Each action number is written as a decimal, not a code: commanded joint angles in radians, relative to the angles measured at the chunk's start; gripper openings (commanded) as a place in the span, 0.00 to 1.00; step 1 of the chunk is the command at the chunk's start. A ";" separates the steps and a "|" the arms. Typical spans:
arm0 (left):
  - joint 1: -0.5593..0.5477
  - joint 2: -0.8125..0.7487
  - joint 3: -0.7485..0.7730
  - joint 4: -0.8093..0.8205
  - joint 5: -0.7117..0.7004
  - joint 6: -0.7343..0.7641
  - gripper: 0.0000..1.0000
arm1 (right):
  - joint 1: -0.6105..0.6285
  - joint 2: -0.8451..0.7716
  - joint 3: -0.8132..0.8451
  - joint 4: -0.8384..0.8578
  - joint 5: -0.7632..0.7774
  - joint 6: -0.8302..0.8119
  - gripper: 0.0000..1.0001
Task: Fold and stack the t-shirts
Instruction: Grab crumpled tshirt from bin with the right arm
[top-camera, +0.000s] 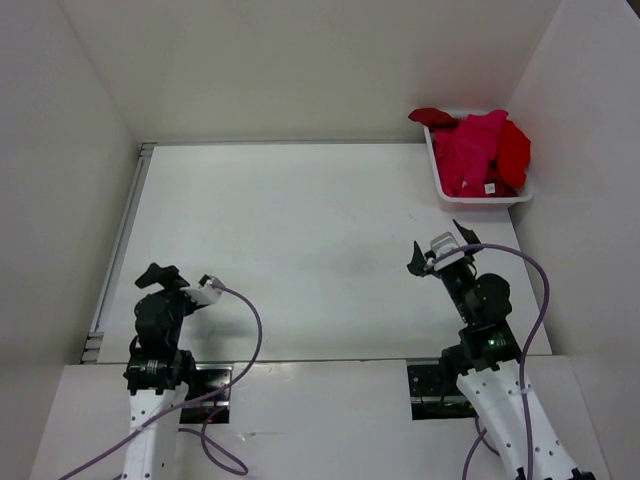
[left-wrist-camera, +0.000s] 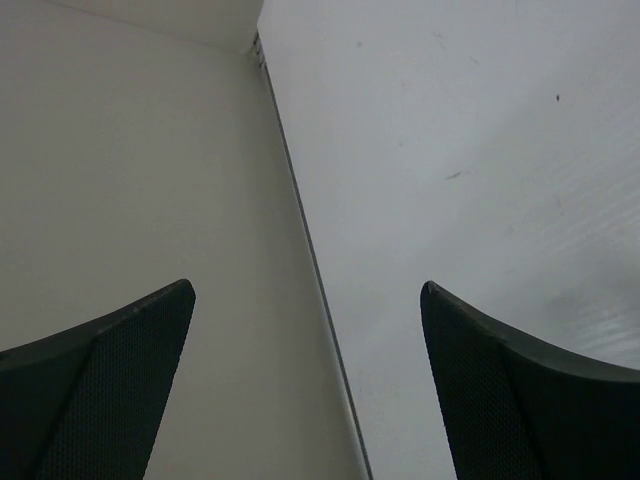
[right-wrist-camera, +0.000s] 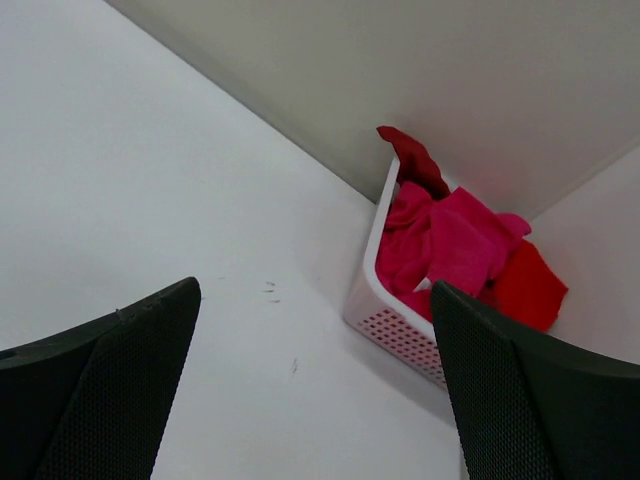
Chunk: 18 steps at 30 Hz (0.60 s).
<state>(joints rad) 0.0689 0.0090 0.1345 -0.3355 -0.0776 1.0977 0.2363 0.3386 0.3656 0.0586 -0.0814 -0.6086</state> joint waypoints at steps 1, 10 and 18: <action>0.005 -0.110 0.089 0.084 0.035 -0.252 1.00 | -0.006 -0.107 -0.054 0.027 0.038 0.107 1.00; 0.005 0.223 0.253 0.199 0.145 -0.706 1.00 | -0.026 -0.416 -0.206 -0.127 0.065 0.345 0.99; 0.005 0.342 0.294 0.179 0.266 -0.788 1.00 | -0.026 -0.417 -0.353 -0.080 0.201 0.515 0.99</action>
<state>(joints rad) 0.0689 0.3592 0.4023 -0.1757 0.1070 0.3870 0.2192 0.0040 0.0563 -0.0639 0.0406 -0.2039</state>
